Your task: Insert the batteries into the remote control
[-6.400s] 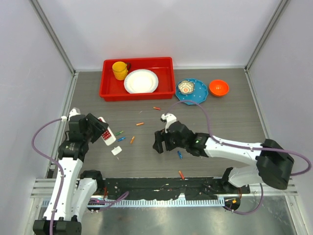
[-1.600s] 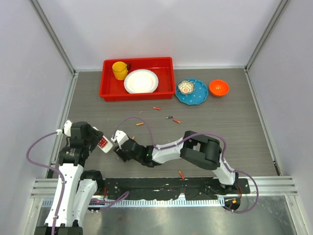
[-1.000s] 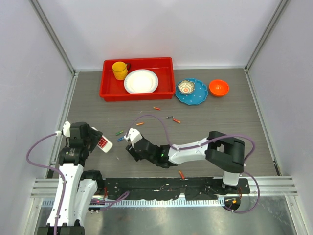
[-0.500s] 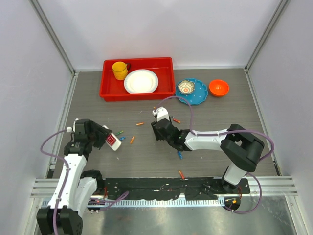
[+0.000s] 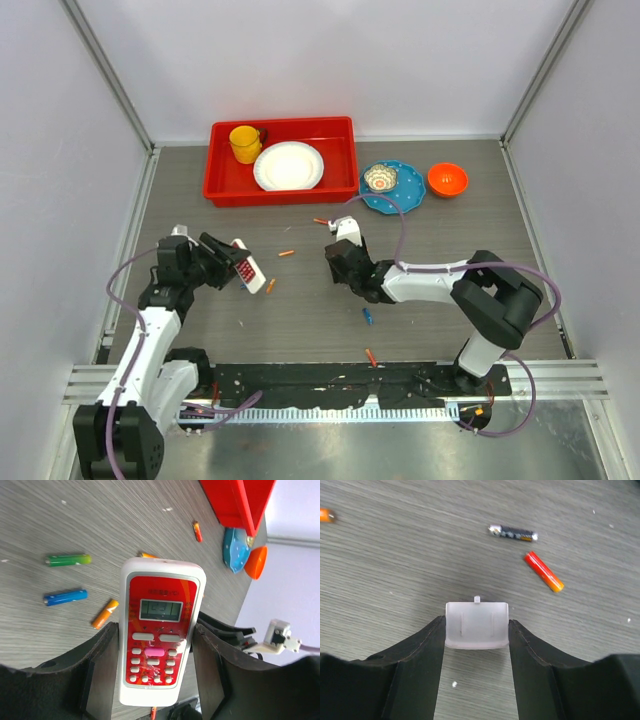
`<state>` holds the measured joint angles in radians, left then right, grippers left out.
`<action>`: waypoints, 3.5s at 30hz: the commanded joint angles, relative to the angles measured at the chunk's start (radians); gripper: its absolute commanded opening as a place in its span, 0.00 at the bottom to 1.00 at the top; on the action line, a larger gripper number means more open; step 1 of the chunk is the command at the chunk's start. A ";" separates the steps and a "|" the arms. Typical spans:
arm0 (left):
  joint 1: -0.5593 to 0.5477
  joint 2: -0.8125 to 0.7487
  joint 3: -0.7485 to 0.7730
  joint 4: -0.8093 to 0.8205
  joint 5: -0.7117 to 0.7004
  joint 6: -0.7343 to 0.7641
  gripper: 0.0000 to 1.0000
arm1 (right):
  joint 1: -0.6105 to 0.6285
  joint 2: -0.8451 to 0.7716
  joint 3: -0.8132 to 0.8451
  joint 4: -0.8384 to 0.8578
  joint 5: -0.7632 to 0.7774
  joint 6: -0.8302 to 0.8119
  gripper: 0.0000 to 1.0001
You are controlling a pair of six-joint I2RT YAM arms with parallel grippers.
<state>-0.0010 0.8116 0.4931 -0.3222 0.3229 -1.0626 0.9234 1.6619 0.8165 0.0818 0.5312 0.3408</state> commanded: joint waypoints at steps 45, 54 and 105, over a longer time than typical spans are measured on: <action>-0.313 0.150 -0.142 1.327 0.255 -0.218 0.00 | -0.202 -0.209 -0.412 1.393 -1.045 0.952 0.94; -0.337 0.291 -0.090 1.401 0.306 -0.277 0.00 | -0.218 -0.158 -0.384 1.443 -1.076 0.931 0.94; -0.418 0.406 -0.011 1.411 0.374 -0.362 0.00 | -0.224 -0.245 -0.257 1.115 -1.119 0.632 0.84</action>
<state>-0.4168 1.2167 0.4541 1.0138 0.6903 -1.4151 0.7025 1.4166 0.5259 1.1370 -0.5903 0.9676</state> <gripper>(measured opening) 0.575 0.872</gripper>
